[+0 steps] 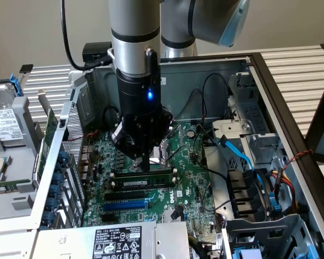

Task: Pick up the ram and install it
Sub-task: 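Press down the ram until it locks into place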

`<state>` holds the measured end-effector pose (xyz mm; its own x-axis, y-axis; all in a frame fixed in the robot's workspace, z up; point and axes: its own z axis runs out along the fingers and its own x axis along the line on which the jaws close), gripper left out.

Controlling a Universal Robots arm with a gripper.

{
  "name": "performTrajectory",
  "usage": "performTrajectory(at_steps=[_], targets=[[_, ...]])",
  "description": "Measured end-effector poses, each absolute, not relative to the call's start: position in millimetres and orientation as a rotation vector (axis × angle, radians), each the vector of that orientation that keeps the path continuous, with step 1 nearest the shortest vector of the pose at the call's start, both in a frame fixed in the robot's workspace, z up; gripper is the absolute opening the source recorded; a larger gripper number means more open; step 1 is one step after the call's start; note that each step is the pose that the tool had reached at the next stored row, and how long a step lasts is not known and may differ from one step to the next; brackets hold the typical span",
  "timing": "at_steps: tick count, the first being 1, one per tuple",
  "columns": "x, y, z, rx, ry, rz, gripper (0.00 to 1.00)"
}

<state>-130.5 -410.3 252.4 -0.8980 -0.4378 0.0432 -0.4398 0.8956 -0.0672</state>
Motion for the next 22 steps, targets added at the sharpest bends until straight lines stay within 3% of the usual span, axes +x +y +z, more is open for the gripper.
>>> performTrajectory(at_steps=[22], targets=[[-130.5,-410.3,252.4,0.273,-3.105,0.117,0.11]])
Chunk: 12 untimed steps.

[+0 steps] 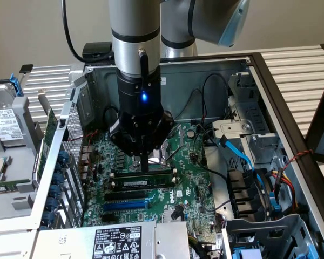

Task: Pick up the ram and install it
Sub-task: 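Press down the ram until it locks into place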

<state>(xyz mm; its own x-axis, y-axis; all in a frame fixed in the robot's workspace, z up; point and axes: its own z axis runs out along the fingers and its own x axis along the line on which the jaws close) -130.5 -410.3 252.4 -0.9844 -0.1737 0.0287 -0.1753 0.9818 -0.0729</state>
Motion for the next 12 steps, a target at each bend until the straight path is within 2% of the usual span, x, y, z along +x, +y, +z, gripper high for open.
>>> performTrajectory(at_steps=[12], targets=[[-130.5,-410.3,252.4,0.04,-3.115,0.117,0.11]])
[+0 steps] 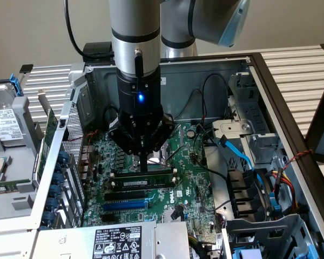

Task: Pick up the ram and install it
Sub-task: 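Press down the ram until it locks into place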

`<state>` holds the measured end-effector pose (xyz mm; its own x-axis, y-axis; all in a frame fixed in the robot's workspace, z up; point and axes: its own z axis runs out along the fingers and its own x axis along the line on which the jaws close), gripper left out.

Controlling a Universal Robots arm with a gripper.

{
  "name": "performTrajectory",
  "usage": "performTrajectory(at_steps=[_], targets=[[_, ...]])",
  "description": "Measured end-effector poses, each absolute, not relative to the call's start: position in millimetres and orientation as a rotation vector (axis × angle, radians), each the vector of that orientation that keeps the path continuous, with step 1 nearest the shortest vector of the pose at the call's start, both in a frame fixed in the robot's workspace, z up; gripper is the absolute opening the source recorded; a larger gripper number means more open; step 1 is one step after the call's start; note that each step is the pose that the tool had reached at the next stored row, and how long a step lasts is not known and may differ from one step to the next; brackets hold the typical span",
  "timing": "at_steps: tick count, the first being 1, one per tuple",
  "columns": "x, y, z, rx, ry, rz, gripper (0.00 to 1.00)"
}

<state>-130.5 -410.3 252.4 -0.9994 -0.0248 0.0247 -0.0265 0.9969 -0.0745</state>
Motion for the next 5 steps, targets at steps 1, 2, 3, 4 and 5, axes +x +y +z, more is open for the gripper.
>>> performTrajectory(at_steps=[1,2,3,4,5], targets=[[-130.5,-410.3,252.4,0.032,-3.115,0.117,0.11],[-130.5,-410.3,252.4,0.0,-3.115,0.117,0.11],[-130.5,-410.3,252.4,-0.01,-3.115,0.117,0.11],[-130.5,-410.3,252.4,-0.025,-3.114,0.116,0.11],[-130.5,-410.3,252.4,-0.039,-3.114,0.116,0.11]])
